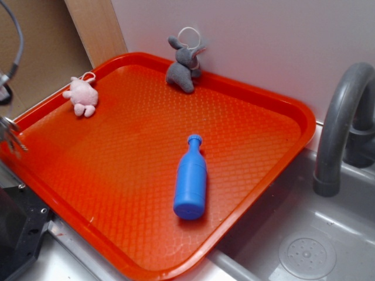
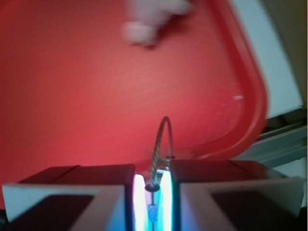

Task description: Grab the silver keys.

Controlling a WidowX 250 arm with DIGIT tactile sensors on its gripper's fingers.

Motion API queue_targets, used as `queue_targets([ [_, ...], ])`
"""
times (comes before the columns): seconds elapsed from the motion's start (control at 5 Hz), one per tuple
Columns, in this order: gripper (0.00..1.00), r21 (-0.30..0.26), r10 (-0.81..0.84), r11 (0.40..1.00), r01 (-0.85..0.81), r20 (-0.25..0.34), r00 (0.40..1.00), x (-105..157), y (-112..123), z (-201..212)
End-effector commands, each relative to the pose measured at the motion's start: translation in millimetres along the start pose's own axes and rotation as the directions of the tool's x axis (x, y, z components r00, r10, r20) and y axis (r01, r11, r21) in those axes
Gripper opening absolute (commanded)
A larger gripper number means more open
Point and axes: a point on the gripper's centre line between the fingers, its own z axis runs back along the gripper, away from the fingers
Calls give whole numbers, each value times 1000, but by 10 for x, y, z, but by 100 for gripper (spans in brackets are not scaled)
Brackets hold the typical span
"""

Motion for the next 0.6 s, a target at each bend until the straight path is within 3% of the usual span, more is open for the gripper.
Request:
queue_targets([
  [0.0,0,-46,-305,950,308,47,951,-86,-489,964],
  [0.2,0,-5,-345,939,345,25,938,-31,-744,937],
  [0.4,0,-8,-341,940,341,0,940,24,-808,830],
])
